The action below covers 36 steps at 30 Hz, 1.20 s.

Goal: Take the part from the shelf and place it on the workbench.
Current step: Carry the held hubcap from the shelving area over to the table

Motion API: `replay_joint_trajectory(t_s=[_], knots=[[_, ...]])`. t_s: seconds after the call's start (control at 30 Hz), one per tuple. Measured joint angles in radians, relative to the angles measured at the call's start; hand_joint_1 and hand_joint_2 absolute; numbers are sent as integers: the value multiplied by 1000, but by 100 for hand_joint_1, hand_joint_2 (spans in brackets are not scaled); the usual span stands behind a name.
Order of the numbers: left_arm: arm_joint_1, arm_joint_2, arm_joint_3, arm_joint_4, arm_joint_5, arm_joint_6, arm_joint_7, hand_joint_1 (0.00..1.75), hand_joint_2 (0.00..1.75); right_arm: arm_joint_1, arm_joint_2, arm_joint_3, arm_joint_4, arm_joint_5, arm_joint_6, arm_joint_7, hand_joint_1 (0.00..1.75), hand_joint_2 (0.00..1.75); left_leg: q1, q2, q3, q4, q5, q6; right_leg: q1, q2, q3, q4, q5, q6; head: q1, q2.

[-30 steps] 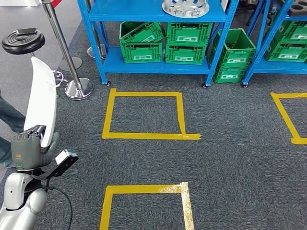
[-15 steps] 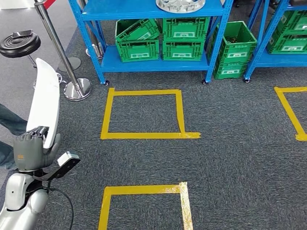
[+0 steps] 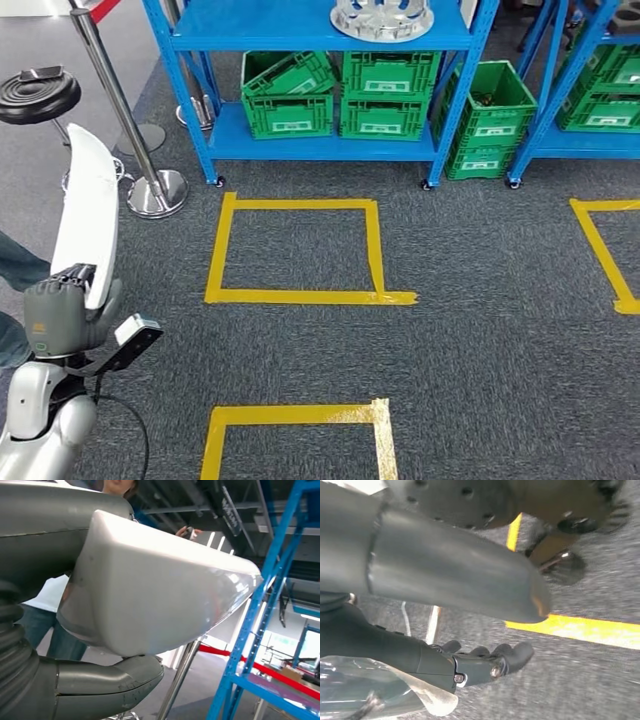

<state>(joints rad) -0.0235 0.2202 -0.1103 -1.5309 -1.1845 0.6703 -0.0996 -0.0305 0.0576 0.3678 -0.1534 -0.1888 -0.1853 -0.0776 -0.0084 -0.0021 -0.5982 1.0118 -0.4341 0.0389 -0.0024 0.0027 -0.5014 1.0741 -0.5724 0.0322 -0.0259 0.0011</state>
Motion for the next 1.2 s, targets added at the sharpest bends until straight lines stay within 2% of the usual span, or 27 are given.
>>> replay_joint_trajectory(t_s=[0.03, 0.1, 0.13, 0.17, 0.2, 0.27, 0.33, 0.4, 0.43, 0.53, 0.6, 0.87, 1.2], knots=[[-1, 0, 0, 0, 0, 0, 0, 175, 175, -2, 0, 0, 0, 0, 0, 0, 0, 0, 1, 0, 7, -2, -4, 2, -1, 0, -31, 50, -19, 1, 3, 0], [0, -1, -1, 0, 0, 0, 0, 175, 175, -3, 0, 0, 0, 0, 0, 0, 0, 0, 0, 0, 16, -2, -17, 5, -1, 0, -115, 165, -64, 5, 8, 0], [2, -1, -1, 1, 0, 0, 0, 175, 175, -2, 0, 0, 0, 0, 0, 0, 0, 0, -1, 0, 23, -2, -25, 5, -2, 0, -148, 197, -74, 8, 8, 0], [2, -2, -2, 1, 0, 0, 0, 175, 175, 1, 0, 0, 0, 0, 0, 0, 0, 0, -1, -1, 32, -2, -33, 4, -2, 0, -166, 198, -65, 10, 8, 0], [3, -2, -2, 1, 0, 0, 0, 175, 175, 3, 0, 0, 0, 0, 0, 1, 0, 0, -1, -2, 43, -2, -41, 3, -2, 0, -166, 163, -32, 11, 9, 0], [3, -2, -2, 1, 0, 0, 0, 175, 175, 6, -1, 0, 1, 0, 0, 1, 0, 0, -2, -3, 67, -2, -60, -3, -1, -1, -135, 42, 59, 5, 9, 0], [1, -2, -2, 2, 0, 0, 0, 175, 175, 5, -1, 0, 2, 0, 0, 1, 0, 0, -2, -2, 80, -2, -74, -13, 3, -4, -109, -36, 90, -9, 6, 0], [1, -2, -2, 3, 1, 0, 0, 175, 175, 4, 0, 0, 3, 0, 0, 1, 0, 0, -2, -1, 88, 2, -80, -21, 7, -6, -96, -50, 89, -24, 3, 0], [2, -2, -2, 3, 1, 0, 0, 175, 175, 5, 0, 0, 3, 0, 1, 1, 0, 0, -3, -1, 93, 1, -84, -16, 7, -6, -88, -52, 99, -27, 2, 0], [2, 2, 0, 4, 5, -1, 0, 175, 175, 5, 0, 1, 3, 0, 2, 2, 0, 0, -3, 2, 108, -9, -93, 4, 8, -5, -74, -55, 96, -28, 1, 0], [2, 5, 1, 5, 8, -1, 0, 175, 175, 3, 0, 1, 3, 1, 2, 2, 0, 0, -3, 3, 114, -15, -95, 2, 8, -4, -70, -55, 91, -30, 2, 0], [3, 7, 2, 7, 9, -1, 0, 175, 175, 1, 0, 1, 3, 1, -1, 5, 0, 0, -3, 3, 120, -26, -94, -24, 8, -5, -68, -55, 87, -34, 2, 0], [6, 7, 3, 8, 9, 0, 0, 175, 175, 1, 0, 1, 3, 2, -4, 9, 0, 0, -6, 3, 120, -26, -93, -26, 4, -5, -66, -55, 88, -33, 2, 0]])
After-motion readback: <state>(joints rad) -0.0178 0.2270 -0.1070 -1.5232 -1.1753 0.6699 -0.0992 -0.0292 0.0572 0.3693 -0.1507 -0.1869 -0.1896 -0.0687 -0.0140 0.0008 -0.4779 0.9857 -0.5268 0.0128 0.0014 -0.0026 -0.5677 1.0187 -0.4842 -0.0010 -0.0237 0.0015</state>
